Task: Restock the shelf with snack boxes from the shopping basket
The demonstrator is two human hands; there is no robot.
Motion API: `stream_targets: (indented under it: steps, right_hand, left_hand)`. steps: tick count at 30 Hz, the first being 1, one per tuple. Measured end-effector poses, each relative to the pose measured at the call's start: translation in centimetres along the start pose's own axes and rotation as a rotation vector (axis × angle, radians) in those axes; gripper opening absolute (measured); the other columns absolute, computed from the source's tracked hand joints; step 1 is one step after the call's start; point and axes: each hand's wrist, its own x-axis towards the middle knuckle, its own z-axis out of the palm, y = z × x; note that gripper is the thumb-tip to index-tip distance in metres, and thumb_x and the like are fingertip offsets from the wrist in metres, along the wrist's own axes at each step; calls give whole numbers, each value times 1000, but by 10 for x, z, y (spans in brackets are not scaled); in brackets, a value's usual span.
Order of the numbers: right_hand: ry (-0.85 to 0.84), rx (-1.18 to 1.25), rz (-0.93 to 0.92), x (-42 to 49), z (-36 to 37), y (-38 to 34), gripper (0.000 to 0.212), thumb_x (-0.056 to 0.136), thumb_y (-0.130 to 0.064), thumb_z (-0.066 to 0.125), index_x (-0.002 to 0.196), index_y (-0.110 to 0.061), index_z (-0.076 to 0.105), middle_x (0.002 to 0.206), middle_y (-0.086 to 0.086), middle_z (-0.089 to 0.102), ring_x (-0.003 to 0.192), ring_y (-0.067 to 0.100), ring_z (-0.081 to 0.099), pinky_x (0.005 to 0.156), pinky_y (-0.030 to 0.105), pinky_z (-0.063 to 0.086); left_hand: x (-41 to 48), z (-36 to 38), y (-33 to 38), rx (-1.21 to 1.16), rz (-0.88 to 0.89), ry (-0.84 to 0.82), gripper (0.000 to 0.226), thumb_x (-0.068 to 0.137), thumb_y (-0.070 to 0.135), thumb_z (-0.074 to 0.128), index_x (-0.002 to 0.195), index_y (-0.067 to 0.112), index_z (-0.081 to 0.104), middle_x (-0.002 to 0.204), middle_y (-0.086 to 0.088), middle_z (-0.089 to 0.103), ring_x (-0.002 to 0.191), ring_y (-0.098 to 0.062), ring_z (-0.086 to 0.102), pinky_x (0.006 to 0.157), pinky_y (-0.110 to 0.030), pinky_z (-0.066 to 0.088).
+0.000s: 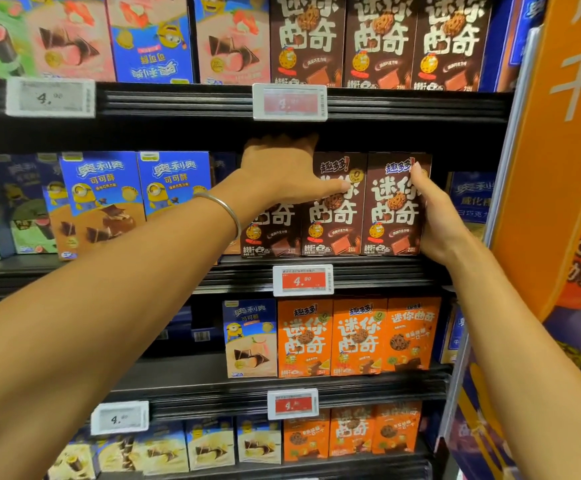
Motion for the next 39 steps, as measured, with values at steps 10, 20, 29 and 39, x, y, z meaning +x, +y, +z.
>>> stream_targets:
  steps: [10,20,29,39]
  right_hand:
    - [22,-6,-12,-3,0,3,46,91,-63,59,119,-29,69,117,-1,76,108,19,73,77,29,62]
    - [75,-108,9,-5,8,2,73,67,-79,72,121,-30,67,117,-3,76,108,18,73,100,46,52]
    - [79,-96,66,-9,13,-4,44,84,-65,68,111,-30,73,112,-1,78,100,17,76,86,40,54]
    - [282,-145,-54,-51,22,-23,64,77,-82,58,119,-36,69,120,-8,73,117,17,66,100,43,48]
  left_hand:
    - [-87,12,-40,-129,109,586,71,99,64,55,142,8,60,135,-13,66,130,-34,59,109,-50,45]
    - [-175,38,-166,-743,-742,514,167,44,106,58,167,7,2,170,-23,13,160,-32,11,124,-31,11]
    - [-172,43,-191,-938,-802,310,164,35,99,75,162,14,15,159,-11,41,148,-30,41,119,-58,39]
    - [-188,29,-208,-1061,-821,433,119,88,80,57,168,12,0,176,-9,13,160,-24,20,120,-35,25]
